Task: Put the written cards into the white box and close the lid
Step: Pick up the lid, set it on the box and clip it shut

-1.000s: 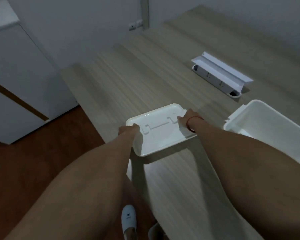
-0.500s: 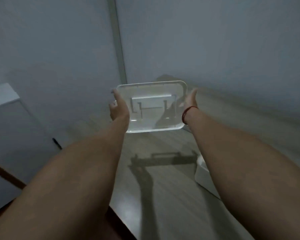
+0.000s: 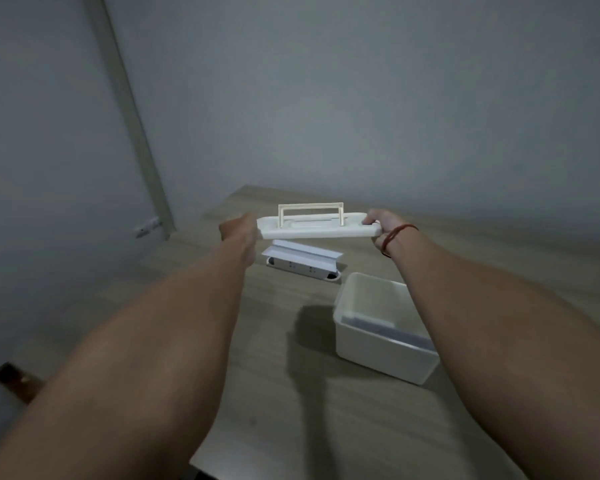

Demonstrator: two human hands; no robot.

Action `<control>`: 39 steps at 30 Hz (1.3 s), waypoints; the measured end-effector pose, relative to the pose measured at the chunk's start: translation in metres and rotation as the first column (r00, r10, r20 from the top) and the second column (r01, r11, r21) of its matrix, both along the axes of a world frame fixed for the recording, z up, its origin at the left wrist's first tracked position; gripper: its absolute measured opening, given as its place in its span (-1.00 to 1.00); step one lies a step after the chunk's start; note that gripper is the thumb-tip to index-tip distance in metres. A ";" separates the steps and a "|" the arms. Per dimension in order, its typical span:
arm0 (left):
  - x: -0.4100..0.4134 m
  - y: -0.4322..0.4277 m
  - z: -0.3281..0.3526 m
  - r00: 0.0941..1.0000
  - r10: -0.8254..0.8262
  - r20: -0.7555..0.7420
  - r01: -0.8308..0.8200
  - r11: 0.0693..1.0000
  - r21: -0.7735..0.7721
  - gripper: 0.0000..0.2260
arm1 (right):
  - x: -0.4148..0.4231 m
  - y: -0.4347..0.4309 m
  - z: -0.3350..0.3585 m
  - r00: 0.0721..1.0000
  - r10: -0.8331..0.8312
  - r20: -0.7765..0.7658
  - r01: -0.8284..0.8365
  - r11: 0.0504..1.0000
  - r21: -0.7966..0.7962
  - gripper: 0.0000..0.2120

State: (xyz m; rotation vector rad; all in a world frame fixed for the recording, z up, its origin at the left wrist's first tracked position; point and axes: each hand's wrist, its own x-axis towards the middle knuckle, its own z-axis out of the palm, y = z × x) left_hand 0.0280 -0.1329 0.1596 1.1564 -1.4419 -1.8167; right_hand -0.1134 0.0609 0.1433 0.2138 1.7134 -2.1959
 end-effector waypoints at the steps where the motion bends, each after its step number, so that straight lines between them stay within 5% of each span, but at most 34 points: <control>1: 0.000 0.009 0.001 0.999 -0.026 0.039 0.026 0.999 -0.020 -0.82 | -0.010 0.007 -0.009 1.000 0.011 0.000 -0.011 1.000 0.026 -0.92; 4: -0.013 0.027 -0.009 0.983 -0.119 0.141 0.143 0.974 -0.175 -0.74 | -0.051 0.039 -0.050 1.000 -0.027 -0.004 0.028 0.993 0.112 -0.50; 8: -0.035 0.044 -0.028 0.936 -0.235 0.260 0.304 0.914 -0.268 -0.59 | -0.020 0.077 -0.037 0.992 -0.125 0.024 0.113 0.952 0.283 -0.21; 11: -0.045 0.066 -0.039 0.879 -0.271 0.393 0.422 0.826 -0.375 -0.62 | 0.022 0.093 -0.013 0.973 -0.229 -0.022 0.222 0.912 0.344 -0.47; 15: -0.058 0.091 -0.061 0.807 -0.355 0.471 0.537 0.772 -0.339 -0.56 | 0.026 0.109 -0.031 0.944 -0.320 -0.075 0.314 0.812 0.491 -0.49; 26: -0.100 0.115 -0.120 0.792 -0.413 0.451 0.577 0.747 -0.330 -0.53 | 0.007 0.130 -0.100 0.931 -0.348 -0.112 0.321 0.632 0.705 -0.57; 39: -0.104 0.135 -0.178 0.714 -0.394 0.578 0.639 0.704 -0.309 -0.58 | 0.009 0.142 -0.151 0.925 -0.380 -0.006 0.256 0.612 0.748 -0.59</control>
